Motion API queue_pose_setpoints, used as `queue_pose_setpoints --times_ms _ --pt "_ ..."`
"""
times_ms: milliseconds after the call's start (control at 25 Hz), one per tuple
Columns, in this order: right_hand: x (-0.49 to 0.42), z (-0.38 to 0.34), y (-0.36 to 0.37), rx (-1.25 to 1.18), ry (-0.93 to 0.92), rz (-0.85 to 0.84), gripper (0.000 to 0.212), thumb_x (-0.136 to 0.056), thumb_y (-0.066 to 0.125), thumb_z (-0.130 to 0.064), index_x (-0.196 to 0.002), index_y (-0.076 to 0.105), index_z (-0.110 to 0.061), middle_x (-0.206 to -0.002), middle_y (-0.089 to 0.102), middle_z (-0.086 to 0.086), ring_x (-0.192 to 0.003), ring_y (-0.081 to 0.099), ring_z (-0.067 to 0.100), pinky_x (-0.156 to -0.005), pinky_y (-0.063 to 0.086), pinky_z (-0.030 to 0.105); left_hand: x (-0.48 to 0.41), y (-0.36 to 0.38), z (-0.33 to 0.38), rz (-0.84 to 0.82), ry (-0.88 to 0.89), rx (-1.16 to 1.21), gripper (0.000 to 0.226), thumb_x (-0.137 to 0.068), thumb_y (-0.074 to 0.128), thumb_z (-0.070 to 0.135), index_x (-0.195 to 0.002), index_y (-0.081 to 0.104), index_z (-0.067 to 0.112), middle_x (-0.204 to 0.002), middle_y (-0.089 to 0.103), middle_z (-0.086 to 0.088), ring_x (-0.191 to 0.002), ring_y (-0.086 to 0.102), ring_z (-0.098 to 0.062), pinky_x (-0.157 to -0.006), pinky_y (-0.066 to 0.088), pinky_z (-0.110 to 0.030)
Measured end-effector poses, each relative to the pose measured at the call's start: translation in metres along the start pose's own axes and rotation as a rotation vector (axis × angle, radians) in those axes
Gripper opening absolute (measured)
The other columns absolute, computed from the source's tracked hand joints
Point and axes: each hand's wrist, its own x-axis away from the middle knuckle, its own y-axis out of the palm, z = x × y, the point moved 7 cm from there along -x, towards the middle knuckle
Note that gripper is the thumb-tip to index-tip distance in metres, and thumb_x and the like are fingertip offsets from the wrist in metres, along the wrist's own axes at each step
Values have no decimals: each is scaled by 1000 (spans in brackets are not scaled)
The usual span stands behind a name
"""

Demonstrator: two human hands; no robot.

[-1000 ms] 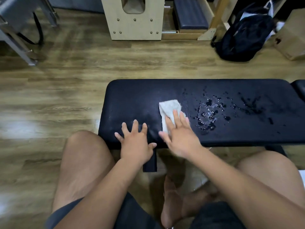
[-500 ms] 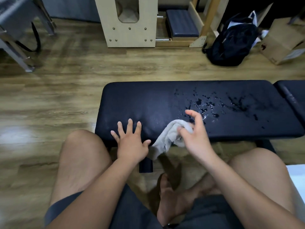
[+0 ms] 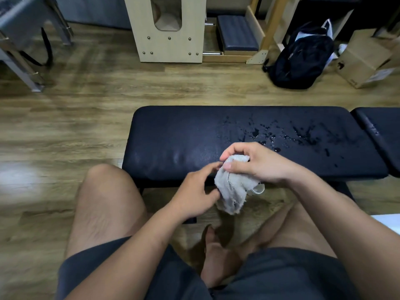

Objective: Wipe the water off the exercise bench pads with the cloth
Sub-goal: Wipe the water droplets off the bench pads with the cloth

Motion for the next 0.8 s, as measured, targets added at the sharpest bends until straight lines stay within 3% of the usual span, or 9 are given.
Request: queue_pose_setpoints --times_ms 120,240,360,480,560,640,720,800 --pt "2 17 -13 -371 124 -14 38 -77 73 -14 -114 64 -17 -87 66 10 -70 61 16 -57 49 23 10 8 1 -67 -125 311 21 -77 68 11 -98 71 10 -92 73 -1 -87 66 -13 -89 52 -33" --pt "7 38 -18 -781 210 110 36 -86 64 -12 -122 62 -10 -96 62 13 -75 64 20 -62 56 28 16 -1 12 -51 -138 454 4 -86 68 9 -88 71 9 -83 68 1 -80 61 -10 -77 47 -21" --pt "13 52 -8 -831 250 120 46 -81 63 -27 -122 62 -6 -101 65 12 -82 66 22 -68 56 32 26 -6 18 -5 -160 458 12 -94 60 4 -92 71 8 -81 69 6 -77 60 -5 -70 46 -17" --pt "17 76 0 -1013 339 262 45 -91 57 -36 -124 60 -5 -96 68 12 -73 67 20 -62 53 32 32 -13 13 58 -191 478 23 -95 58 3 -116 65 10 -93 74 -3 -85 65 -7 -76 48 -19" --pt "24 89 9 -1127 418 390 39 -96 51 -32 -123 57 -4 -87 64 13 -59 64 19 -48 53 26 33 -15 14 32 -195 492 40 -90 63 -1 -125 59 17 -93 73 -7 -85 63 -8 -78 49 -20" --pt "30 98 19 -1219 458 453 33 -95 53 -25 -123 54 -7 -90 62 17 -62 66 24 -53 57 28 34 -11 15 -22 -177 457 41 -82 70 -6 -116 66 17 -92 72 -1 -85 64 -8 -77 50 -21" --pt "37 108 20 -1093 476 514 32 -93 58 -23 -123 53 -13 -103 64 20 -79 70 32 -66 60 37 36 -6 13 -4 -189 459 30 -78 75 -6 -100 74 15 -88 73 5 -82 65 -6 -73 51 -22" --pt "48 108 8 -517 452 594 33 -87 64 -33 -119 58 -28 -112 64 6 -94 68 28 -80 58 41 36 -5 13 41 -205 496 26 -77 77 -3 -98 75 13 -84 74 5 -78 66 -6 -67 51 -20"
